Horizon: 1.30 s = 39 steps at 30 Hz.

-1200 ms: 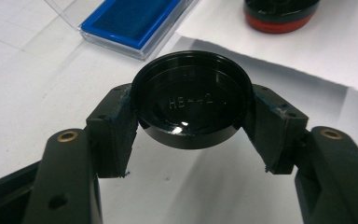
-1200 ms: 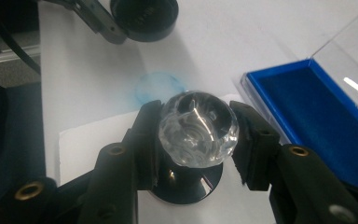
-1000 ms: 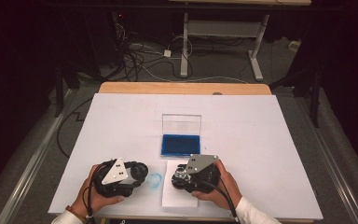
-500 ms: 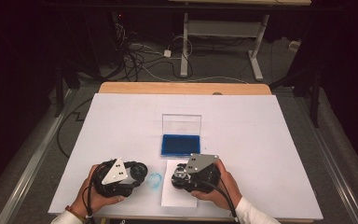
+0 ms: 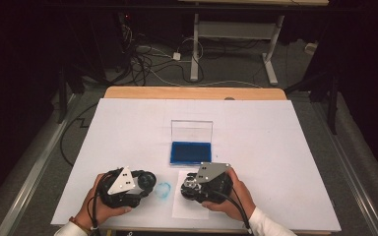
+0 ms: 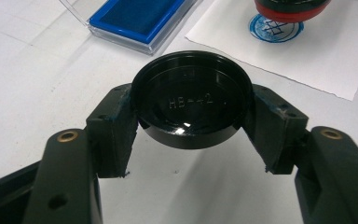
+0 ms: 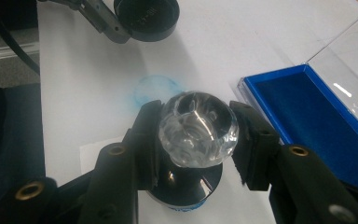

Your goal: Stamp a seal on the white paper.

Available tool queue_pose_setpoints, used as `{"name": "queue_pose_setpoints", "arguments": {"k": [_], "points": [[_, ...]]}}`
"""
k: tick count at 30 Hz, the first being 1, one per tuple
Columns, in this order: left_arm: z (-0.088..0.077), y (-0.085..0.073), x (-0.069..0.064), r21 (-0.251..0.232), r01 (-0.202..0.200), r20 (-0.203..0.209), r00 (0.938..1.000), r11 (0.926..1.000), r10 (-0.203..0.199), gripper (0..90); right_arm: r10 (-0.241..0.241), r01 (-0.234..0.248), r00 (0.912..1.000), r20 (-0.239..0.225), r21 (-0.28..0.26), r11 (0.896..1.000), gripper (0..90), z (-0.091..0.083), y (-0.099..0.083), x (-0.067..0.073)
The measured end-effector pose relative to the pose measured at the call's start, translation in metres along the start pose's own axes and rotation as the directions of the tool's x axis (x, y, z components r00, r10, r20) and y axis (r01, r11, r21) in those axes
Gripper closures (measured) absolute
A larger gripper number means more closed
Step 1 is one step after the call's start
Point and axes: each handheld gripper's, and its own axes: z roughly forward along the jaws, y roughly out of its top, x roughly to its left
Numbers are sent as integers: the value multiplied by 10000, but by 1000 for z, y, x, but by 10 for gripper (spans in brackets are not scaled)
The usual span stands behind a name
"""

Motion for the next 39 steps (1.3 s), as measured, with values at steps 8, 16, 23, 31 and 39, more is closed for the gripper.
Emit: {"name": "queue_pose_setpoints", "arguments": {"k": [8, 16, 23, 31, 39], "points": [[1, 0, 1, 0, 4, 43, 10000, 10000, -4, 362, 54, -54, 10000, -40, -67, 10000, 571, -2, 1, -2], [1, -1, 0, -1, 39, 81, 10000, 10000, -39, 362, 93, -92, 9999, 41, -133, 9999, 570, -5, 2, -4], [0, -4, 1, -9, 134, 74, 9999, 9999, -134, 363, 97, -96, 9999, 36, -199, 9998, 570, -5, 4, -5], [-3, -6, 2, 50, 152, -17, 9999, 9999, -152, 363, -3, 2, 10000, -36, -209, 9998, 570, -6, 6, -7], [-1, -4, 1, 54, 90, 22, 10000, 9999, -90, 362, 116, -114, 9999, 74, -263, 9996, 570, -9, 5, -8]]}}
